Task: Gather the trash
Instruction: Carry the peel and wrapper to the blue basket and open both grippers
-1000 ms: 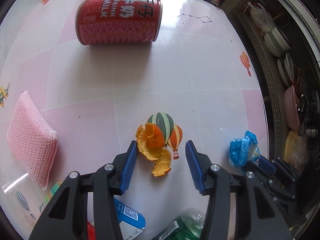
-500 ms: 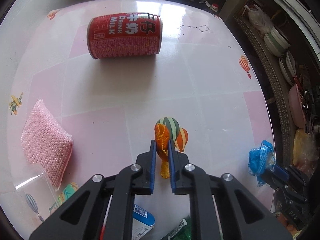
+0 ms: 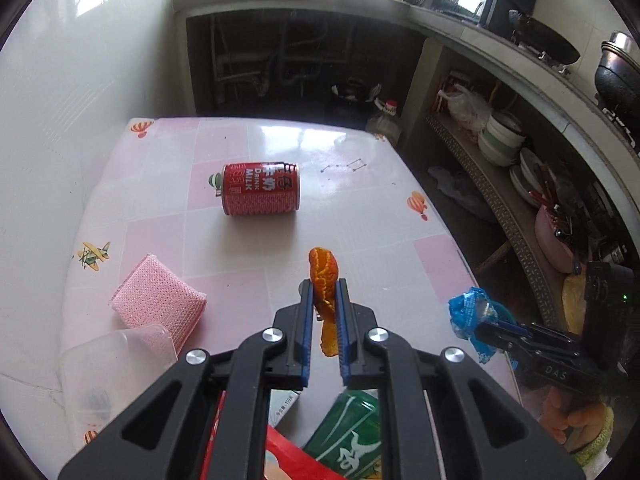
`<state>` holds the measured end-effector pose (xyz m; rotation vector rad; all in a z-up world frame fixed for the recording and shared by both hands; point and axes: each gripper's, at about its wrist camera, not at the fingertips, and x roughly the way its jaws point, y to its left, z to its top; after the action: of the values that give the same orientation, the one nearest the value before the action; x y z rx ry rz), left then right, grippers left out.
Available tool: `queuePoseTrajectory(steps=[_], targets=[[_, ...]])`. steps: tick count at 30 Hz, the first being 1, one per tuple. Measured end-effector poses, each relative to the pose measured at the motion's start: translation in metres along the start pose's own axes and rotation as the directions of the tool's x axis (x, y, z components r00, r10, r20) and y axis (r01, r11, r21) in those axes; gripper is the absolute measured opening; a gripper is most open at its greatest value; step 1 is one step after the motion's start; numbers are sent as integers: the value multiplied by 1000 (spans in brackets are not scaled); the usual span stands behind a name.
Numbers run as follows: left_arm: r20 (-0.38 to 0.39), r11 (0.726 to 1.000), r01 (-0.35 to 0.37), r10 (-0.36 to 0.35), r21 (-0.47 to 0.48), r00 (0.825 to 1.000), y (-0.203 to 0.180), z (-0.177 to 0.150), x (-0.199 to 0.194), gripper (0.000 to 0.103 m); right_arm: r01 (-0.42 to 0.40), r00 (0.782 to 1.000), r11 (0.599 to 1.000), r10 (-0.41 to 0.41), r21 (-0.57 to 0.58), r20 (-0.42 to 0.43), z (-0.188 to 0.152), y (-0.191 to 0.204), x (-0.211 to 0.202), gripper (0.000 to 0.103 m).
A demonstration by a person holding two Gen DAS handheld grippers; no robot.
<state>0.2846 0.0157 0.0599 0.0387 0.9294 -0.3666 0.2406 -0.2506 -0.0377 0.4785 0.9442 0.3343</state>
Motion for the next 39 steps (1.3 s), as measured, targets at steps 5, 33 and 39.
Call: queuePoseTrajectory(steps=[5, 33, 39], targets=[[110, 999, 32, -34, 14, 993, -30, -15, -40, 10, -28, 999, 1000, 28, 11, 46, -4, 2, -23, 19], [-104, 920, 361, -348, 155, 932, -245, -64, 55, 10, 204, 958, 896, -266, 395, 109, -95, -152, -134, 19], [-219, 893, 401, -357, 206, 908, -291, -69, 93, 10, 243, 943, 824, -324, 512, 74, -126, -195, -144, 19]])
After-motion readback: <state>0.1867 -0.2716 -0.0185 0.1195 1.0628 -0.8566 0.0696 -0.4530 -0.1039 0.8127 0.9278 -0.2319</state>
